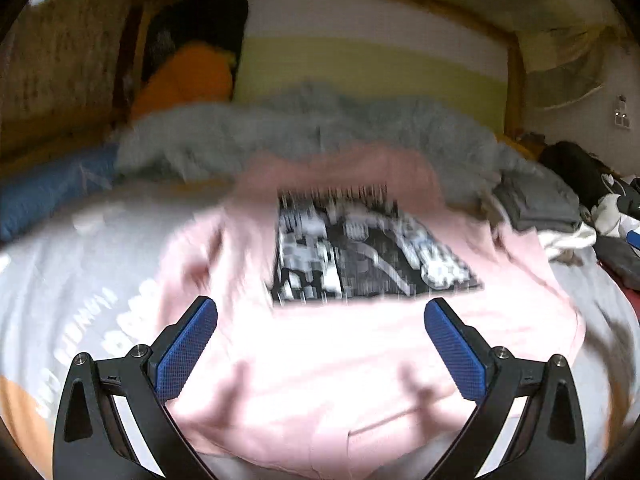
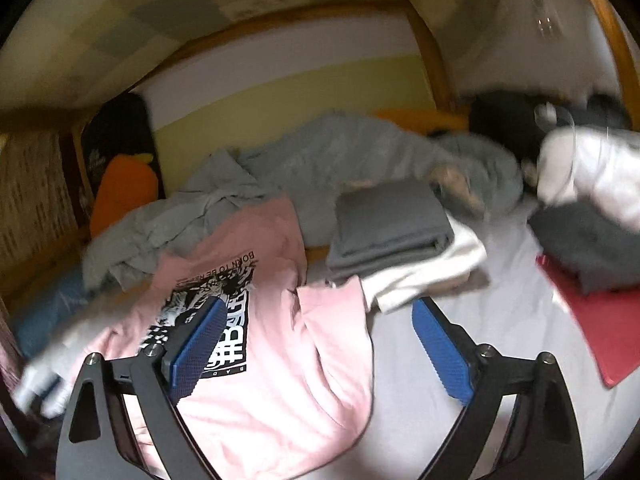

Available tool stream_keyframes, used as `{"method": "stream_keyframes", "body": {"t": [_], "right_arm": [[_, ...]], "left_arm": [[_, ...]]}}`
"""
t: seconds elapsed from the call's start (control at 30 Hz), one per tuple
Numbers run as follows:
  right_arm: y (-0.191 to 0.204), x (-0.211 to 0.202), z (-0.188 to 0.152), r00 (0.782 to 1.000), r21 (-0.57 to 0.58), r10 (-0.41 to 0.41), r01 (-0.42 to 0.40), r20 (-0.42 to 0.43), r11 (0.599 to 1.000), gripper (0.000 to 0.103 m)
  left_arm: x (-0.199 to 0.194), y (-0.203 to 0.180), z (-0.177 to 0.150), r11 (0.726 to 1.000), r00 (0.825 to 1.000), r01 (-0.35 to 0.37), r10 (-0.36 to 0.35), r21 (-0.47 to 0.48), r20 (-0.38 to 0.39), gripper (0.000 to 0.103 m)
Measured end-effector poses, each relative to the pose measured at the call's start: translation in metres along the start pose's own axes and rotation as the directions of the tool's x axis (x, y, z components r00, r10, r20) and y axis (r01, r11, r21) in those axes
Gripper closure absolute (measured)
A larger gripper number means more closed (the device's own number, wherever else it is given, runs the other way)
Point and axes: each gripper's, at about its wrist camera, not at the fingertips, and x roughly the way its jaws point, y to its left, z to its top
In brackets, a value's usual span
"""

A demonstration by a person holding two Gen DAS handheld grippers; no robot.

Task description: Fold small clothes

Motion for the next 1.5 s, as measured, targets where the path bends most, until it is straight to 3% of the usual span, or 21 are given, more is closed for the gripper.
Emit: {"method": "stream_keyframes", "body": {"t": [0.07,0.2,0.37,0.5,0.6,0.63,0.67,0.7,0.73,0.83,1.0,1.13,1.27,1.33,1.37,1.43,1.5], "right_arm": [[-0.021,0.010,0.004,0.998,0.036,0.017,-0.015,-0.057,0.999,0.013],[-0.049,0.047,-0.006,0.982,-0.008,0.004,-0.006,-0.190,1.000,0.022],[-0.054,0.118,-0.021,0.927,0.055,0.098,-0.084,-0.363,0.995,0.040],[-0.038,0.166,-0.021,0.917,-0.082,0.012,-0.049,-0.399,0.995,0.044],[-0.039,0.188,-0.020,0.886,-0.001,0.116,-0.131,-0.449,0.991,0.044],[-0.040,0.190,-0.021,0.886,0.016,0.127,-0.134,-0.446,0.991,0.052],[-0.040,0.188,-0.023,0.892,0.012,0.122,-0.130,-0.435,0.991,0.081],[-0.039,0.187,-0.024,0.893,0.005,0.122,-0.133,-0.433,0.991,0.099],[-0.038,0.186,-0.025,0.890,-0.003,0.130,-0.145,-0.438,0.989,0.102],[-0.036,0.171,-0.017,0.919,-0.042,0.080,-0.104,-0.386,0.994,0.102],[-0.052,0.111,0.008,0.968,0.024,0.010,-0.004,-0.251,1.000,0.102],[-0.080,0.102,0.013,0.962,0.151,-0.003,0.046,-0.273,0.987,0.102],[-0.076,0.115,0.001,0.957,0.092,-0.057,0.087,-0.283,0.992,0.102],[-0.062,0.111,-0.002,0.966,0.064,0.001,0.016,-0.257,0.998,0.102],[-0.050,0.106,-0.003,0.969,0.054,0.067,-0.056,-0.239,0.997,0.102],[-0.021,0.096,-0.009,0.955,0.012,0.196,-0.198,-0.222,0.980,0.102],[0.013,0.094,-0.028,0.881,0.001,0.367,-0.384,-0.298,0.923,0.102]], "left_arm": [[0.014,0.004,-0.006,0.998,0.996,0.042,-0.046,-0.043,-0.082,0.000],[0.020,0.000,-0.010,0.998,0.993,0.048,-0.051,-0.027,-0.104,0.001],[0.037,-0.012,-0.014,0.999,0.983,0.021,-0.015,0.035,-0.183,0.001],[0.049,-0.015,-0.018,0.999,0.968,0.030,-0.018,0.042,-0.249,0.001],[0.053,-0.024,-0.021,0.997,0.964,0.015,0.008,0.082,-0.266,0.001],[0.054,-0.026,-0.021,0.995,0.962,0.010,0.017,0.097,-0.273,0.001],[0.056,-0.028,-0.021,0.994,0.960,0.008,0.022,0.108,-0.278,0.001],[0.057,-0.029,-0.021,0.993,0.959,0.008,0.024,0.114,-0.284,0.001],[0.059,-0.029,-0.020,0.994,0.958,0.009,0.024,0.113,-0.287,0.001],[0.060,-0.027,-0.020,0.995,0.955,0.012,0.018,0.100,-0.296,0.001],[0.060,-0.026,-0.020,0.995,0.956,0.012,0.019,0.103,-0.292,0.001],[0.061,-0.026,-0.020,0.995,0.955,0.014,0.017,0.102,-0.296,0.001],[0.061,-0.026,-0.020,0.994,0.952,0.017,0.017,0.109,-0.305,0.001],[0.060,-0.025,-0.021,0.994,0.953,0.018,0.014,0.103,-0.303,0.001],[0.060,-0.025,-0.021,0.995,0.953,0.019,0.012,0.101,-0.302,0.001],[0.060,-0.026,-0.021,0.995,0.954,0.019,0.011,0.100,-0.300,0.001],[0.060,-0.026,-0.020,0.995,0.955,0.019,0.011,0.098,-0.297,0.001]]}}
